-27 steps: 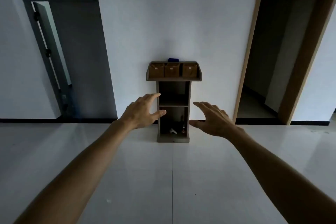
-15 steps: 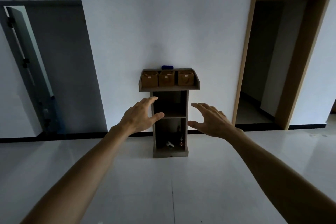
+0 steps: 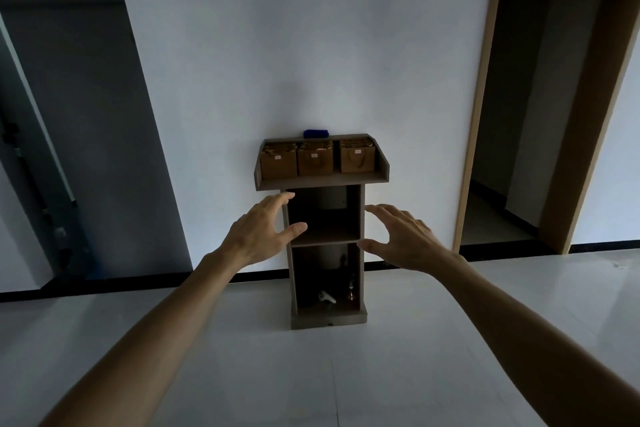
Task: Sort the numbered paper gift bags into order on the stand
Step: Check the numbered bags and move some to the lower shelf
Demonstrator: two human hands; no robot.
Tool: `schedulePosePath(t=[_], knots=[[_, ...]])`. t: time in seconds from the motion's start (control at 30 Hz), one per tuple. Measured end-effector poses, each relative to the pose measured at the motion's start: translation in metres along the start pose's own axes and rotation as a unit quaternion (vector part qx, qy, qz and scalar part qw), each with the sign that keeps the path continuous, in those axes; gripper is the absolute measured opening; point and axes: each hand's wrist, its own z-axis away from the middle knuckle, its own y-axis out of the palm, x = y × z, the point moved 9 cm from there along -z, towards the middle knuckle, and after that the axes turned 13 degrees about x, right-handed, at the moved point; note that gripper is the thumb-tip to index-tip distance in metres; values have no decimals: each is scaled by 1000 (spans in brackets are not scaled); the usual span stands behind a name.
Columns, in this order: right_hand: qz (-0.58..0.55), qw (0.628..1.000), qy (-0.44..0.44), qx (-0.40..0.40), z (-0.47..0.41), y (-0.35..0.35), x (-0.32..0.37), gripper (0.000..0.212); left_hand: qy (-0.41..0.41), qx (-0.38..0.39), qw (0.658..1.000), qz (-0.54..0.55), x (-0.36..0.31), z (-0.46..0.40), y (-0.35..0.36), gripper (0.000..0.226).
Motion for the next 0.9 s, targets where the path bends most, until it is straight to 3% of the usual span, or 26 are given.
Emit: schedulePosePath(t=[0.43, 0.9], knots=[[-20, 999, -40, -6, -228, -1, -74, 74, -8, 0, 998, 56, 97, -210, 26, 74], [-38, 998, -55, 11, -453, 53, -138, 70, -22, -30, 991, 129, 232, -395, 73, 69]])
